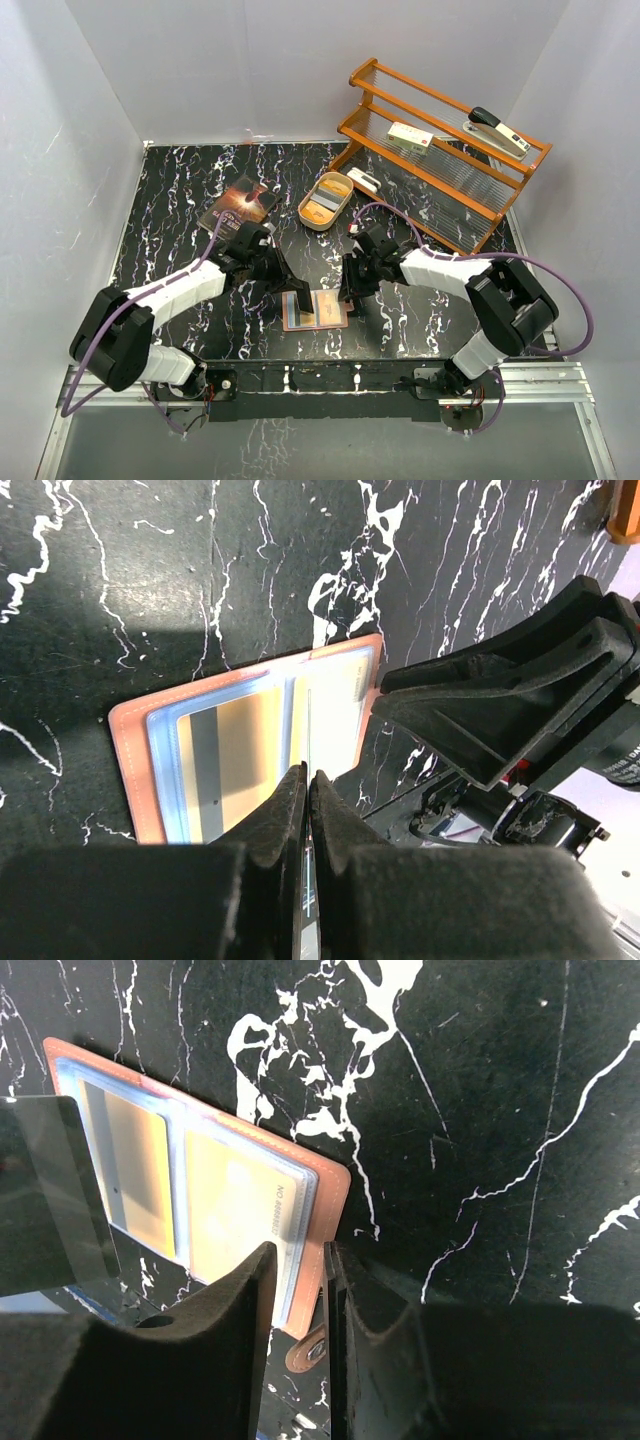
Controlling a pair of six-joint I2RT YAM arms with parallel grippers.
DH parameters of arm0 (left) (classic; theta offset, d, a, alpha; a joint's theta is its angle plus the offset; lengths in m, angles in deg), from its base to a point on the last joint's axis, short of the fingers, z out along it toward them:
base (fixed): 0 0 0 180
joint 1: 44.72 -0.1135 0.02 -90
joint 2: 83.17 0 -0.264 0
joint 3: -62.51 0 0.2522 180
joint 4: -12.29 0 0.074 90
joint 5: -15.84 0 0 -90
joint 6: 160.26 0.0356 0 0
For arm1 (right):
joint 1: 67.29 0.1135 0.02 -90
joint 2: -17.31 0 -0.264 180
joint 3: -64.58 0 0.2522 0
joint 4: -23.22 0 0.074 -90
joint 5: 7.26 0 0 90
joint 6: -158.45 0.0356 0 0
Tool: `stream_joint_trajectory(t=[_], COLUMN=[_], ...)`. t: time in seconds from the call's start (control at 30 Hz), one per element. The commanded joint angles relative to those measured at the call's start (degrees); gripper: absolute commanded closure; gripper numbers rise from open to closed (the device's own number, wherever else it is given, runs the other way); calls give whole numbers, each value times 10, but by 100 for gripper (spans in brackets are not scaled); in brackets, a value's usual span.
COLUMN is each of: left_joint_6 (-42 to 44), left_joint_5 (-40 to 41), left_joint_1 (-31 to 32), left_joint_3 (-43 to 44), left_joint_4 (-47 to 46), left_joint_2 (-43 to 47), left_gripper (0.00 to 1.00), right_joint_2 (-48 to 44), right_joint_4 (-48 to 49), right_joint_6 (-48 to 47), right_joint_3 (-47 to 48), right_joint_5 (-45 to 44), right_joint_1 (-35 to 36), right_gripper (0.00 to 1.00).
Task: Put the credit cards into the card holder
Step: Insert the credit card into the card holder.
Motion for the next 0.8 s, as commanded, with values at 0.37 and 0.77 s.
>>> stream_joint_trajectory(t=[0.37,0.77], left_joint_6=[34,38], left_joint_5=[-96,-128], left_joint_1=[2,2], left_joint_3=[-49,-70], left_joint_4=[-136,-188], left_joint_2=[-61,-101], left_gripper=[100,100], right_joint_2=[15,9], right_joint_4=[29,39], right_joint_6=[-13,-11], right_joint_3=[1,-11], right_joint_5=[-22,-21], right_joint_1=[6,6], right_gripper=[85,87])
